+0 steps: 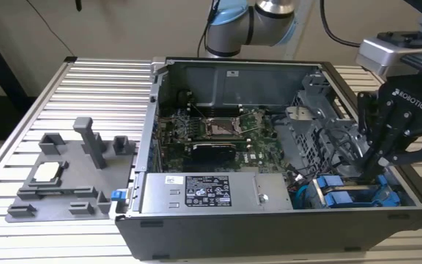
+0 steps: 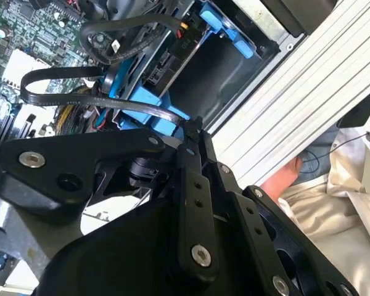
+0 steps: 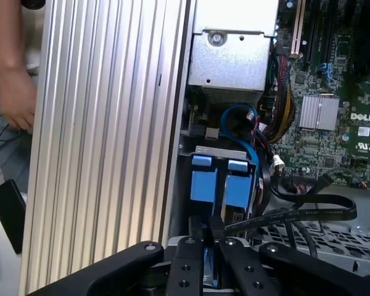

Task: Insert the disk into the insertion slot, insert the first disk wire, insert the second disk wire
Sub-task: 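Insert the second disk wire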

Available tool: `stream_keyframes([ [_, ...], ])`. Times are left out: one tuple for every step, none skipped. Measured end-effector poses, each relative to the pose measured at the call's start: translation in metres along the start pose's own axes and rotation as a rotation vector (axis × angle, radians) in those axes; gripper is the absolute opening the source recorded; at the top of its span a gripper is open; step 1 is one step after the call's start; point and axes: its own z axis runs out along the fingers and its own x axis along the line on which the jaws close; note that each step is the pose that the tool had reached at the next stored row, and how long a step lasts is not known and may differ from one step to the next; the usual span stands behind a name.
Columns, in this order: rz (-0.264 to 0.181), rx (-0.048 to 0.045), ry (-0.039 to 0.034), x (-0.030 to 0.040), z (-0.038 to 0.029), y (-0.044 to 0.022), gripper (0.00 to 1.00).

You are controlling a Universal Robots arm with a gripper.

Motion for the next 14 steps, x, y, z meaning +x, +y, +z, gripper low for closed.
stream_keyframes([
  [0.001,0.0029,-0.0176,-0.0001,-0.0001,0.0,0.16],
  [0.002,0.0058,-0.0353,0.0,0.0,0.0001,0.16],
  [0.003,0.0086,-0.053,0.0,-0.0001,0.0001,0.16],
  [0.003,0.0108,-0.0709,0.0,-0.0001,0.0001,0.16],
  [0.004,0.0124,-0.0874,0.0,0.0,0.0001,0.16],
  [0.006,0.0136,-0.1002,0.0001,0.0,0.0001,0.16],
  [0.008,0.0146,-0.1117,0.0002,-0.0001,0.0001,0.16],
  [0.011,0.0153,-0.1217,0.0002,-0.0001,0.0001,0.16],
  [0.015,0.0158,-0.1304,0.0002,-0.0001,0.0001,0.16],
  [0.02,0.0161,-0.1378,0.0002,-0.0001,0.0001,0.16],
  [0.026,0.0161,-0.1446,0.0002,0.0,0.0001,0.16],
  [0.031,0.0157,-0.1477,0.0007,0.0,0.0002,0.16],
  [0.031,0.0089,-0.1487,0.0018,0.0002,0.0001,0.16],
  [0.03,-0.0037,-0.1499,0.0027,0.0004,-0.0003,0.16],
])
